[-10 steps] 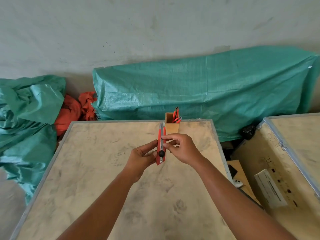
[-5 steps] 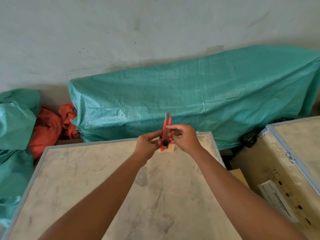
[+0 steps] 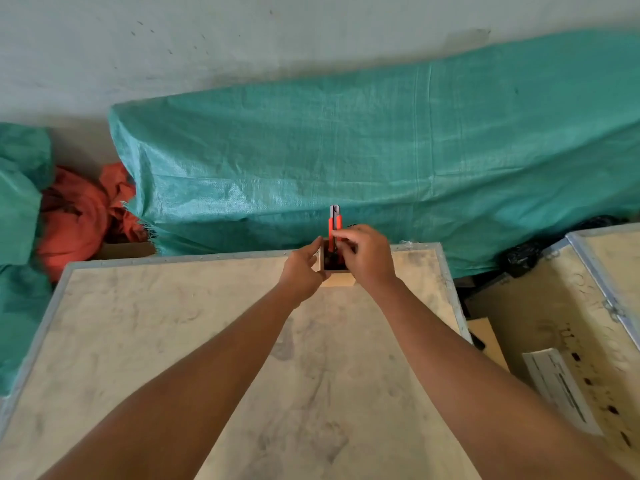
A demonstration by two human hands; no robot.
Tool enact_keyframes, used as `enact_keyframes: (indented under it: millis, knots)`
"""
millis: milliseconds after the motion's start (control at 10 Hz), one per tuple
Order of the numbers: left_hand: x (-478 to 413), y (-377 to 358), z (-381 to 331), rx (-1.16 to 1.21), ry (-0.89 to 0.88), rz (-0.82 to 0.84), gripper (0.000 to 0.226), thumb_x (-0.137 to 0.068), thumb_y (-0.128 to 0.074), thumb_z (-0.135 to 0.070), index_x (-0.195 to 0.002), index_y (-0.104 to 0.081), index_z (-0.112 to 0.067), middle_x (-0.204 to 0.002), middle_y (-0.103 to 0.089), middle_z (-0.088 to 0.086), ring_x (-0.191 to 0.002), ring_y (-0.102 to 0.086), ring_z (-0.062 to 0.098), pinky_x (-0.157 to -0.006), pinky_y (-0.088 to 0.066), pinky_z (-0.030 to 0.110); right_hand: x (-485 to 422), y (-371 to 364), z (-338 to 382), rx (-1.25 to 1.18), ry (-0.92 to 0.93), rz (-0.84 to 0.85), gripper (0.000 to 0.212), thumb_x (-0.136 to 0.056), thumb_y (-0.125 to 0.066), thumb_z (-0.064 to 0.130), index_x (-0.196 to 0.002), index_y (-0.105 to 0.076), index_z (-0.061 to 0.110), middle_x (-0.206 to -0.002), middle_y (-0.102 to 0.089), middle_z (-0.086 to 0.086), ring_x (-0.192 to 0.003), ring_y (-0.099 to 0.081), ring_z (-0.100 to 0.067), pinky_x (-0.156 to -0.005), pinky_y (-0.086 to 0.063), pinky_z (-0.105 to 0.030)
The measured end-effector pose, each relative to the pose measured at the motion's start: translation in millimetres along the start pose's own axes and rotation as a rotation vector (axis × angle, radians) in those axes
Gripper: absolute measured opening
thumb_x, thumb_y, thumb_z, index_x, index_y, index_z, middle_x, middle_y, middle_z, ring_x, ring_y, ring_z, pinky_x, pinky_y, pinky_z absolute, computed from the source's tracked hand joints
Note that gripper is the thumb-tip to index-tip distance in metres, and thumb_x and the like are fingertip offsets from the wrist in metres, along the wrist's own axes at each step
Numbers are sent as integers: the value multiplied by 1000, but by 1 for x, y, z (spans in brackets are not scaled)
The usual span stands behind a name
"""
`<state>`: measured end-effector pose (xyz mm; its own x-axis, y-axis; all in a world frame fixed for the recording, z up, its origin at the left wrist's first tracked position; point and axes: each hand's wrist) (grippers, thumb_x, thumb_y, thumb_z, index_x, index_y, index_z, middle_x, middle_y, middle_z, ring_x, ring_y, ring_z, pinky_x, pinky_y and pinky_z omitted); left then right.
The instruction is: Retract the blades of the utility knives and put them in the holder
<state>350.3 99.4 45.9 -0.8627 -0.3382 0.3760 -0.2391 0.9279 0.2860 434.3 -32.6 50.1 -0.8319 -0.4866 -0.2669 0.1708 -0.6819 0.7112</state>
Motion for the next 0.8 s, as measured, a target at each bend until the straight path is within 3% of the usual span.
enact_keyframes:
  millis: [300, 500, 600, 700, 800]
  knots:
    - [-5, -2, 10, 31, 13, -45, 77, -80, -69, 9, -145, -46, -24, -146, -53, -4, -127, -59, 19, -90, -56, 34, -2, 1, -4, -33, -2, 22, 27, -81, -80, 5, -107, -79, 10, -105, -73, -11, -90, -72, -22, -86, -61, -37]
    - [14, -2, -6, 7, -39, -54, 67, -80, -73, 1, -138, -54, -28, -145, -55, -2, -128, -56, 25, -102, -51, 42, 9, 21, 10, -137, -55, -9, 32, -79, -82, 2, -109, -78, 11, -106, -73, -11, -84, -76, -20, -83, -63, -36]
    - [31, 3, -22, 19, -56, -93, 70, -82, -75, -6, -144, -48, -19, -149, -50, -1, -129, -54, 24, -105, -48, 42, 20, 42, 28, -177, -60, -40, 29, -81, -82, 7, -109, -78, 12, -104, -75, -9, -85, -75, -17, -83, -62, -38]
    - [54, 14, -38, 36, -86, -107, 62, -84, -74, -8, -141, -51, -17, -145, -54, -2, -121, -60, 19, -103, -49, 44, 26, 70, 56, -233, -67, -95, 29, -83, -82, 15, -111, -76, 13, -108, -77, -3, -84, -72, -6, -89, -60, -38]
    - [95, 20, -40, 26, -77, -81, 47, -87, -72, -10, -132, -61, -18, -136, -63, -2, -102, -68, 12, -99, -53, 46, 31, 107, 92, -387, -117, -135, 33, -84, -82, 22, -117, -74, 19, -118, -74, 6, -90, -72, 0, -93, -60, -35]
Point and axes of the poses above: each hand's wrist, its own x-axis away from the middle knuckle, its own y-axis out of the back of the hand, z = x × y
